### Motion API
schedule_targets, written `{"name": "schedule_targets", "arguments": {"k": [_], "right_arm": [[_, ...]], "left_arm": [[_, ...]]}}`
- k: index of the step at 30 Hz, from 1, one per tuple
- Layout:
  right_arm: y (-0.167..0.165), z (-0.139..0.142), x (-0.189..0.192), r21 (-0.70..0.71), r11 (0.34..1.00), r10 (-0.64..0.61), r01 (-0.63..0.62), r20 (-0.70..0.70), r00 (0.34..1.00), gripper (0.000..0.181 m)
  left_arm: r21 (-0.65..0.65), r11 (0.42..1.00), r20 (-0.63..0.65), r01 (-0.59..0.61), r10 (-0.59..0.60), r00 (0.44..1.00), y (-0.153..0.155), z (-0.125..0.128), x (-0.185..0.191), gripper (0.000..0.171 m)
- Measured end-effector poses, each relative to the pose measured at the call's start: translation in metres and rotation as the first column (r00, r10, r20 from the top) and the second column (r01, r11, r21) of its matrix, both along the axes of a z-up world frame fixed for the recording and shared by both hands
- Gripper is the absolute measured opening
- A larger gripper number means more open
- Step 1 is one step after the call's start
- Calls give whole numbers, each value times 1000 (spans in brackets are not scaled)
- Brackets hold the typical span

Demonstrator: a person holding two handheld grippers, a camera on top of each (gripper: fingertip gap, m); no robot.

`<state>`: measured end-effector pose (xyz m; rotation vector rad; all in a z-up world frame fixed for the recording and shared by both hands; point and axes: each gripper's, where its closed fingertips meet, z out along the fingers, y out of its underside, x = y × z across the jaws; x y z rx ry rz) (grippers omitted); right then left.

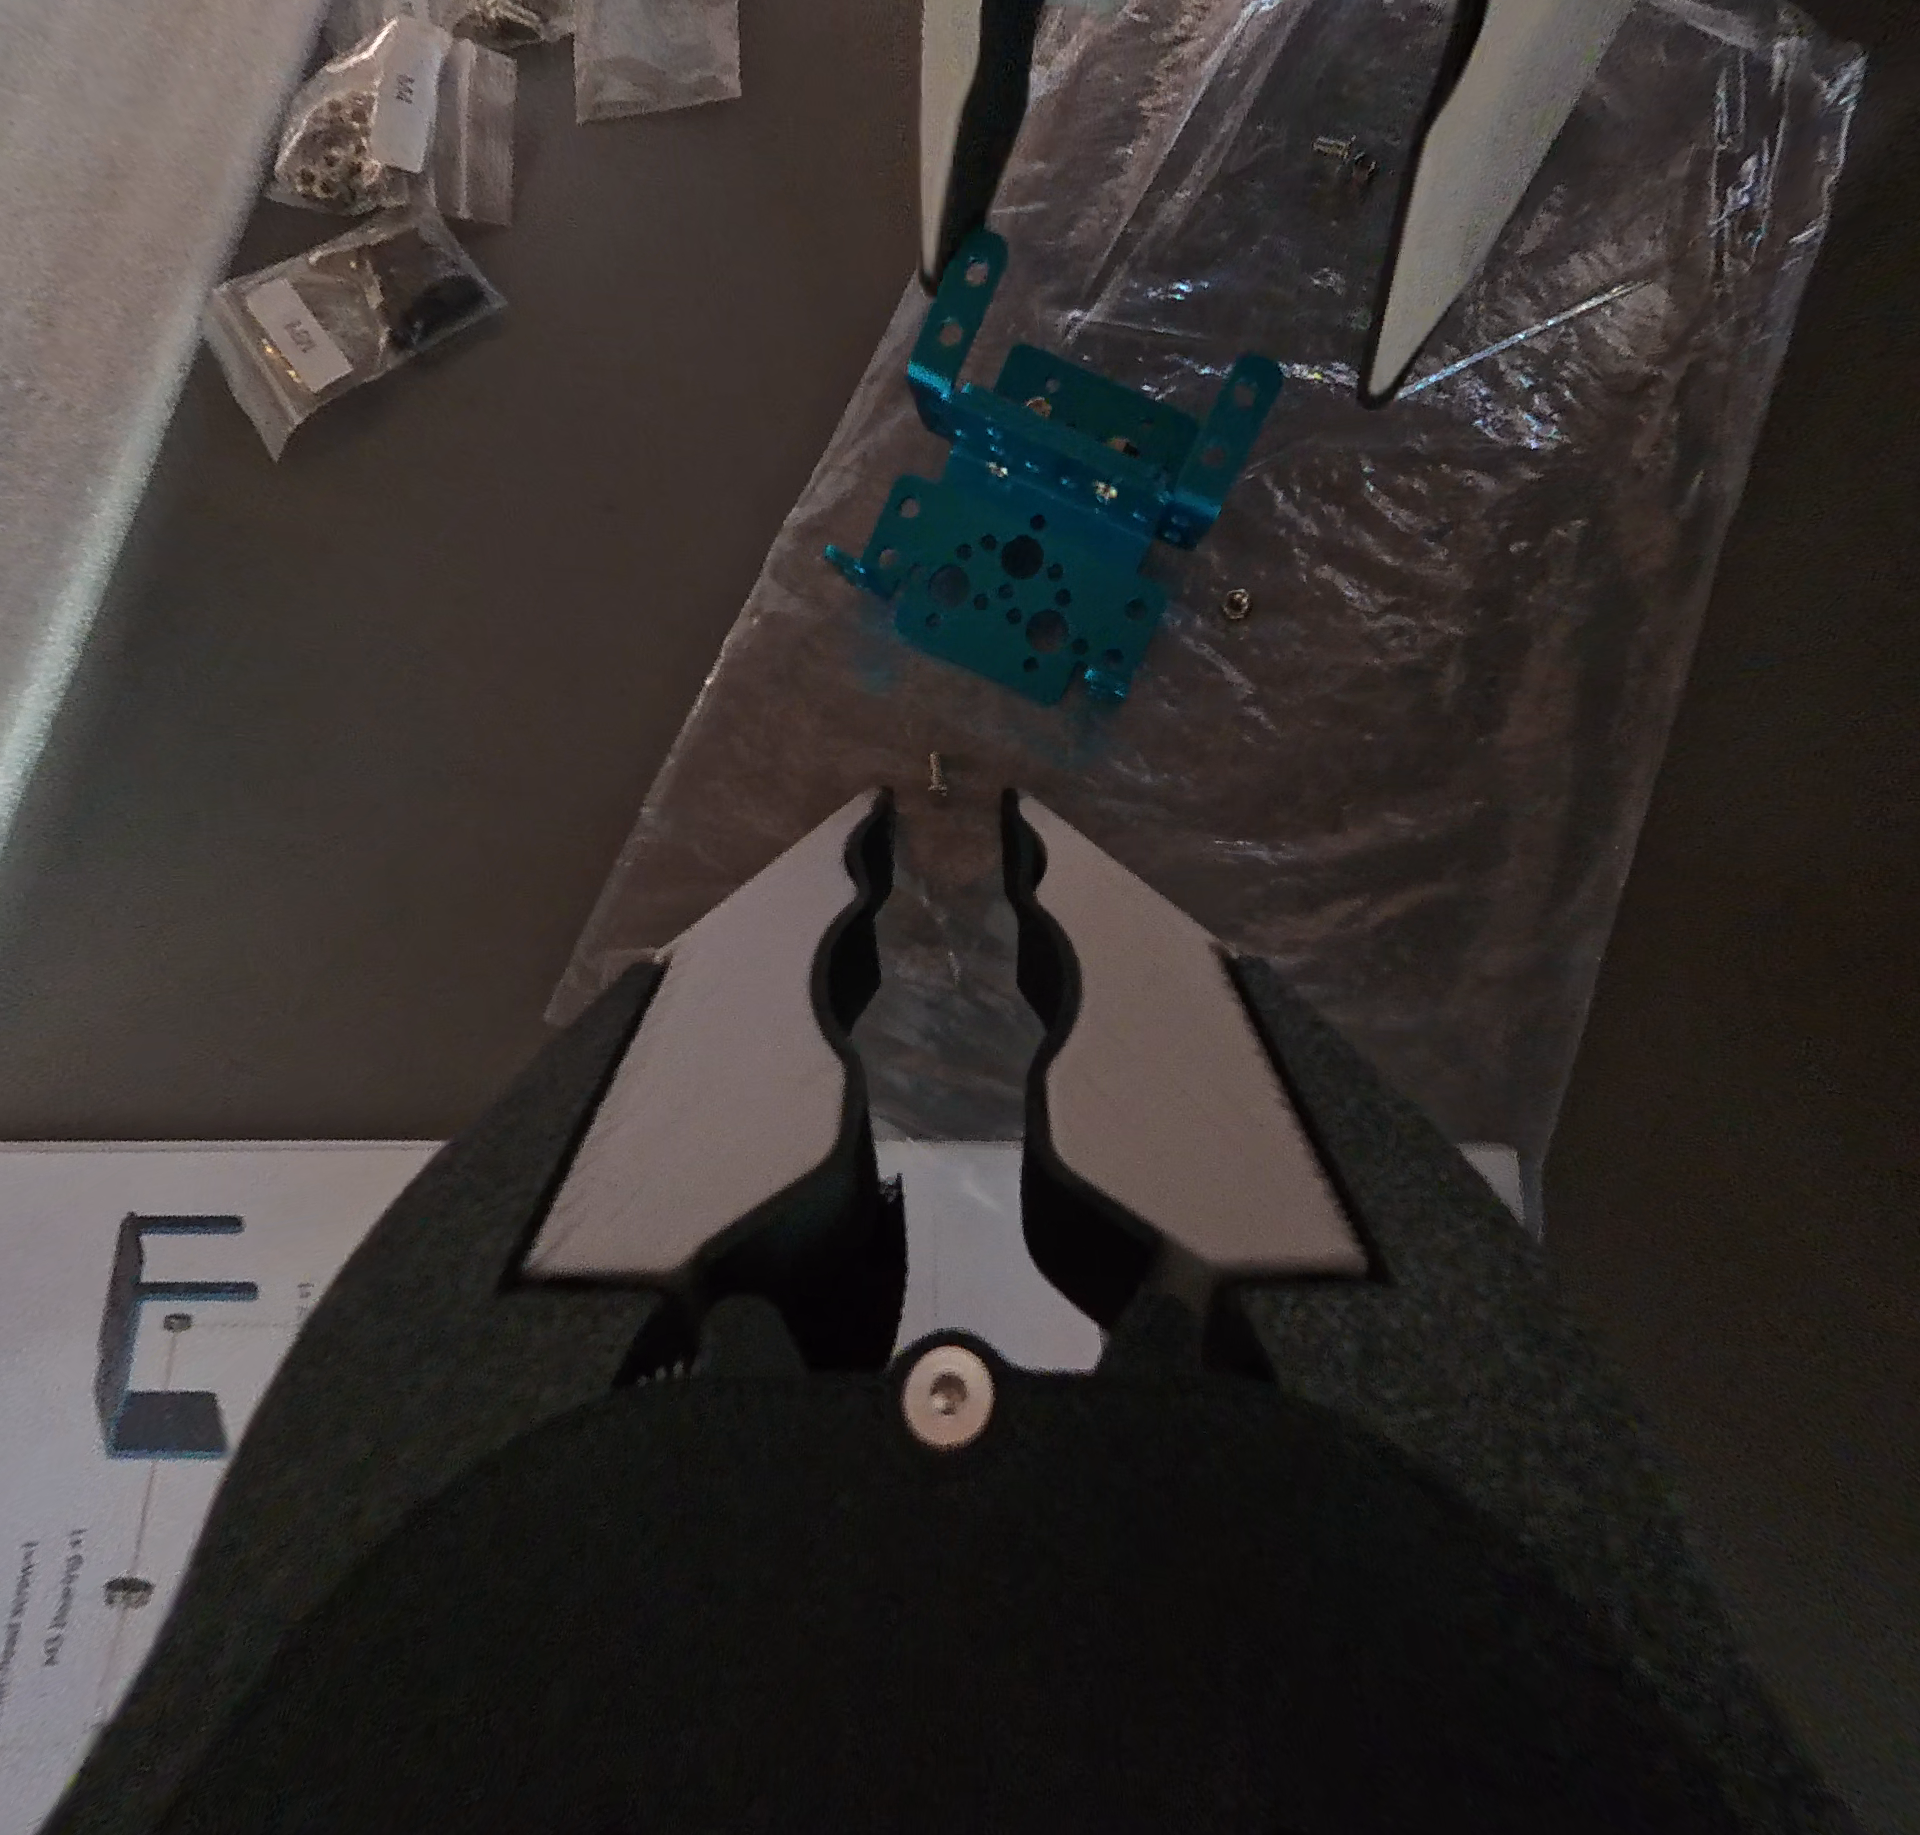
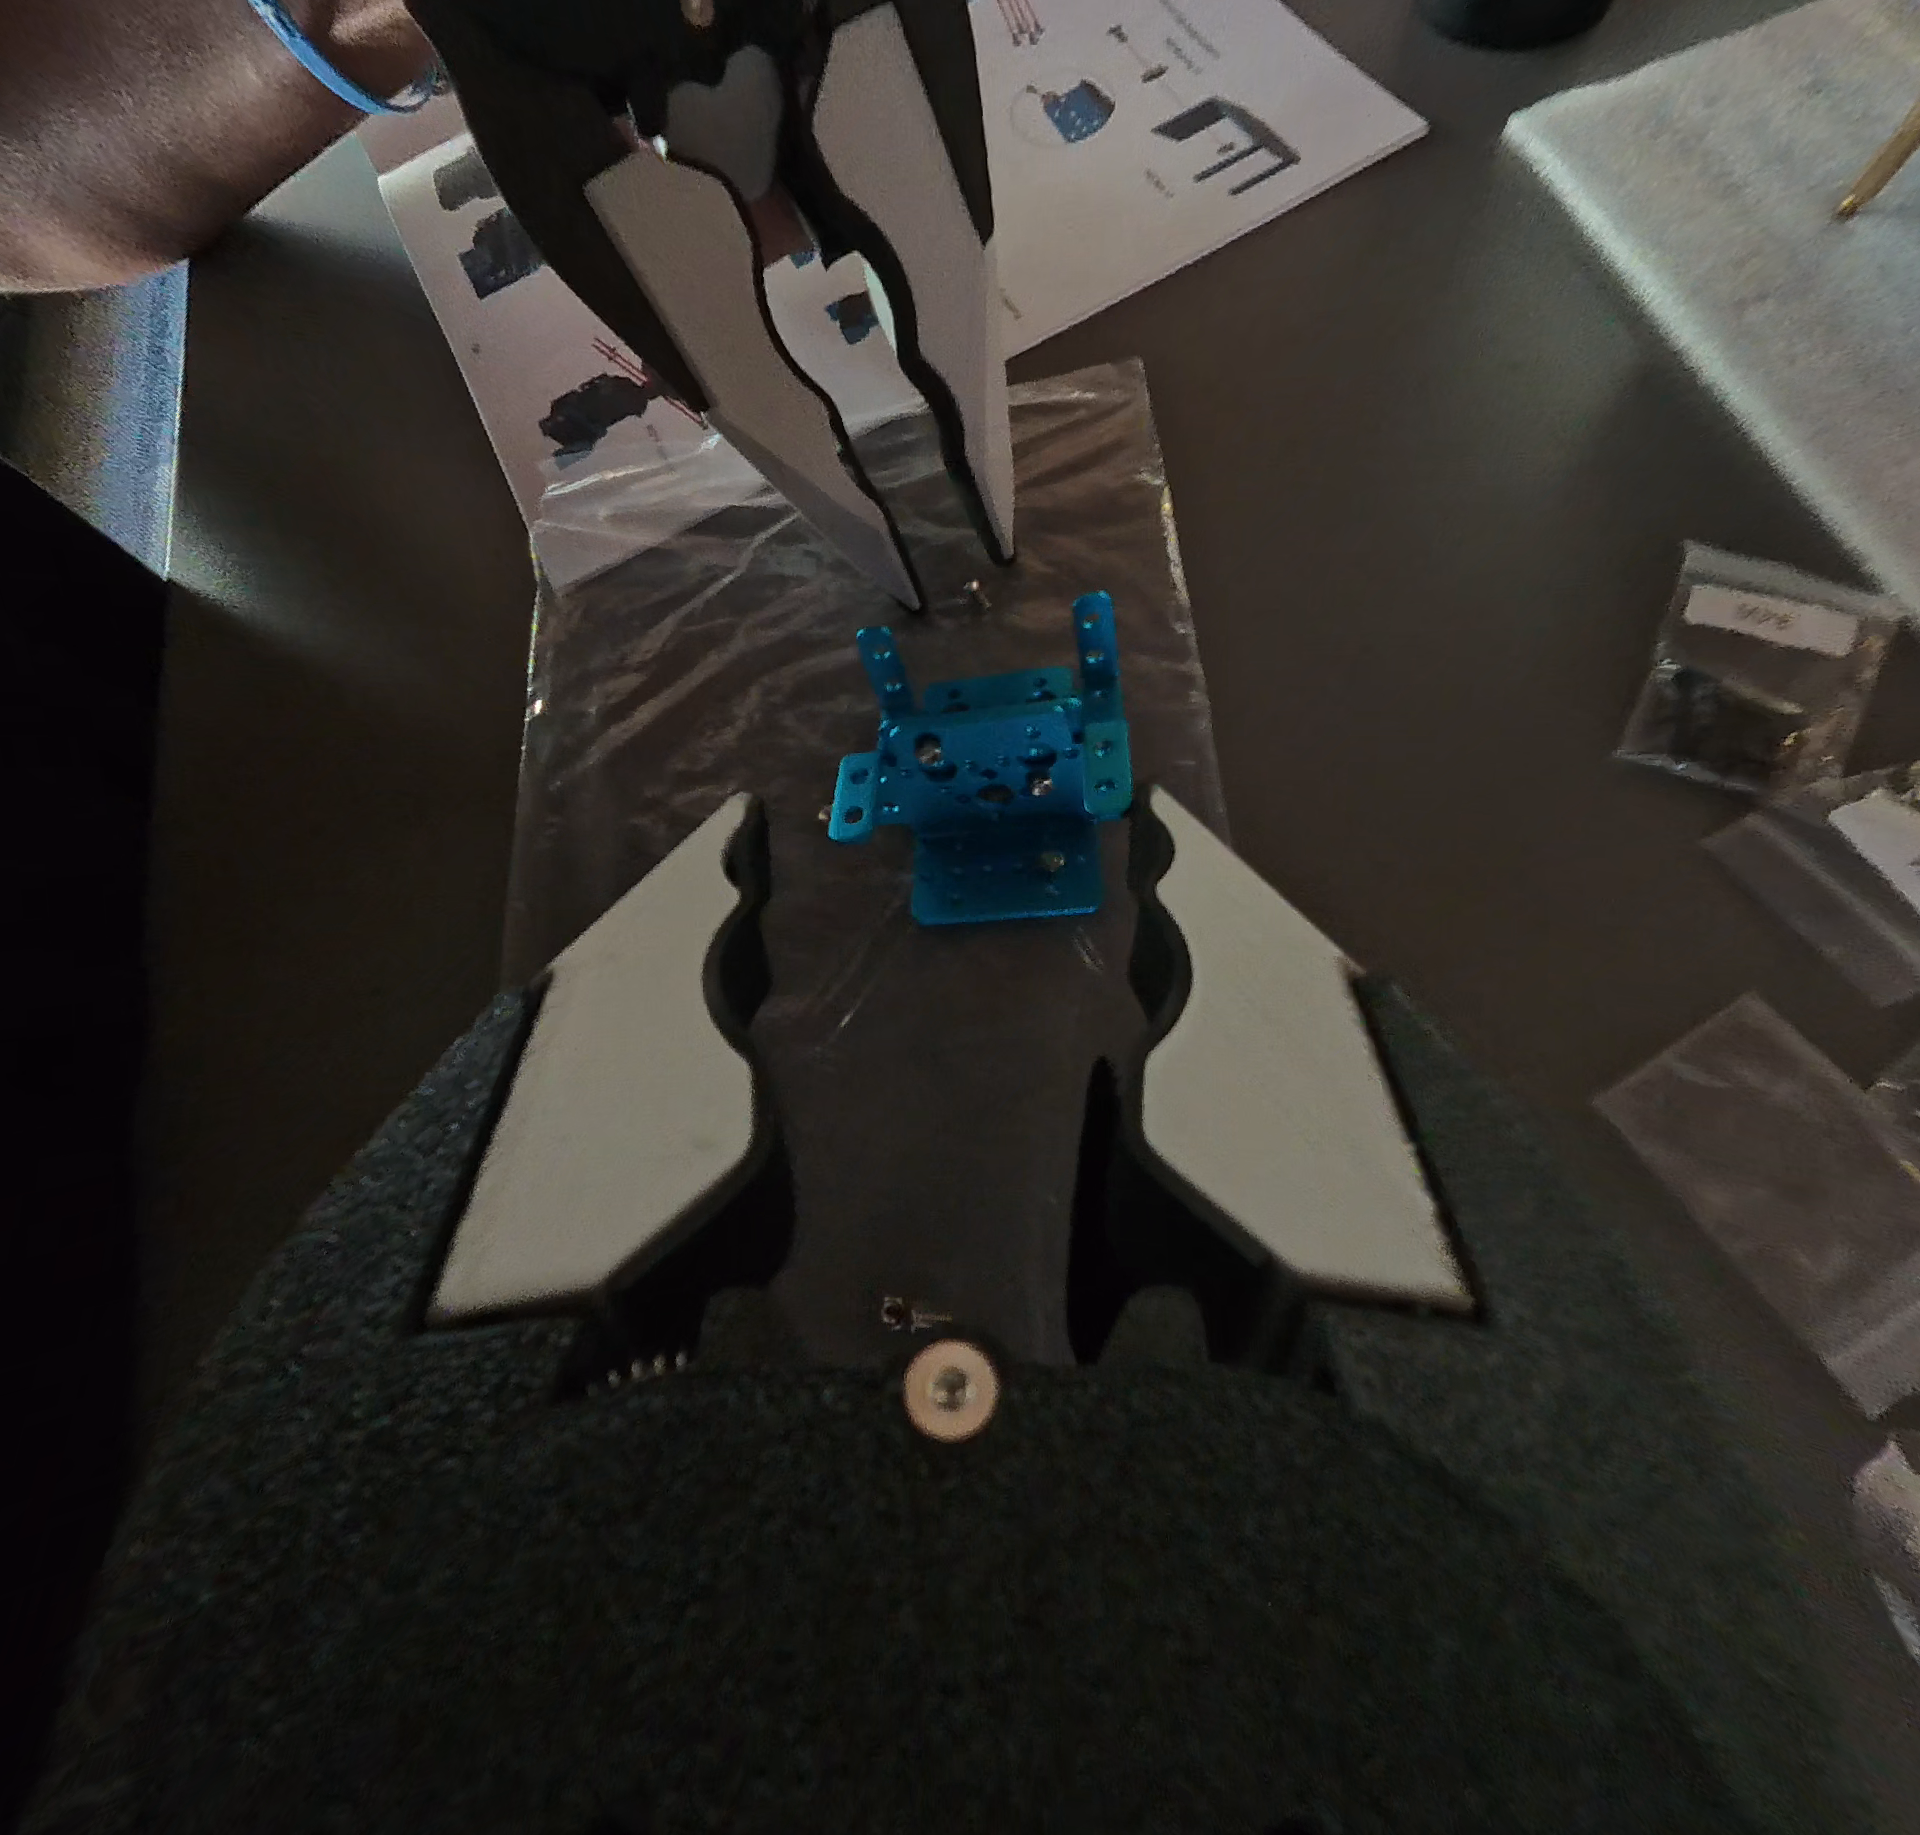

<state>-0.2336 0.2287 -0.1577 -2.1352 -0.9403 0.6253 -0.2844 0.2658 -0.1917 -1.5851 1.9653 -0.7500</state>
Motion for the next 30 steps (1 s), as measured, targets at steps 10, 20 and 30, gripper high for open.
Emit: {"name": "schedule_targets", "arguments": {"k": [10,20,30], "right_arm": [[2,2,-1,-17,1000,9,-11,-92,996,69],[9,-19,-8,11,1000,-3,2,44,999,65],[5,-18,-9,-20,1000,24,-24,9,1000,64]], "left_arm": [[-76,997,-15,-19,17,1000,1,-1,7,14],[-49,997,8,-52,53,999,5,3,5,4],[-354,933,119,-63,111,987,-15,34,31,4]]}}
